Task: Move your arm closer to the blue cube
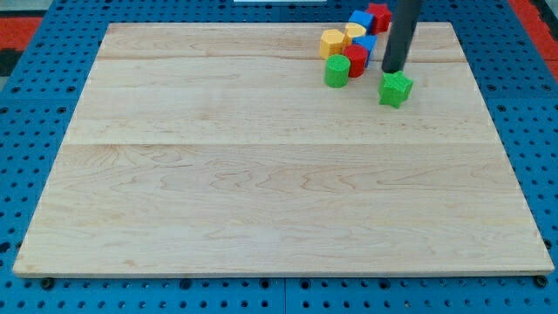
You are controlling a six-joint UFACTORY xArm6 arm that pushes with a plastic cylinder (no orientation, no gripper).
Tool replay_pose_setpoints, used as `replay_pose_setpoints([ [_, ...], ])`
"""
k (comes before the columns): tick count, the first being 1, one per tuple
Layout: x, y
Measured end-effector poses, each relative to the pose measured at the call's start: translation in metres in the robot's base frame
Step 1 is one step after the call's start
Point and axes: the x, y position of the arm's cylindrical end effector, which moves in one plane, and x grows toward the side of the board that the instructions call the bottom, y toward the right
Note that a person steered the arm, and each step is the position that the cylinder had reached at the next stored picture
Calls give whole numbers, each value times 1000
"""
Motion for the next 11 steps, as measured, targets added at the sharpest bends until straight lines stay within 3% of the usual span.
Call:
replay_pose_setpoints([
  [7, -5, 9],
  [9, -30, 54],
  [11, -64, 19],
])
